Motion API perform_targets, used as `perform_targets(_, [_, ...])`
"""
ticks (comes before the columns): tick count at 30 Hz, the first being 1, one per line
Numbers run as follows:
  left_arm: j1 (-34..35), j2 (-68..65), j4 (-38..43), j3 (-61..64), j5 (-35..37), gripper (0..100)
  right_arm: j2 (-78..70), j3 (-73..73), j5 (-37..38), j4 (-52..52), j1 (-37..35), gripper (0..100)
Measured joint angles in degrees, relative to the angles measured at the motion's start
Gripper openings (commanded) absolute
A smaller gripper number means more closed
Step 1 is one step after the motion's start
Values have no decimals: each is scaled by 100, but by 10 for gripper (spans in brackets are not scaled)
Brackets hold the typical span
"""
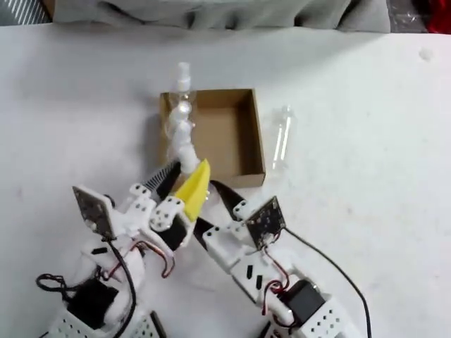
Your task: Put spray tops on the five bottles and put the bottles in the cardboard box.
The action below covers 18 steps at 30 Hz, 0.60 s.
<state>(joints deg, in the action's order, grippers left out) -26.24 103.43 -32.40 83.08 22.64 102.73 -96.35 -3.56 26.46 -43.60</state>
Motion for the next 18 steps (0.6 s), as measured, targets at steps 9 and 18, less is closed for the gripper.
perform_targets(9, [-9, 0, 193, 44, 0, 21, 0, 0, 0, 0, 0, 16])
perform_targets(18, [-9, 0, 123, 97, 53, 181, 0, 0, 0, 0, 0, 16])
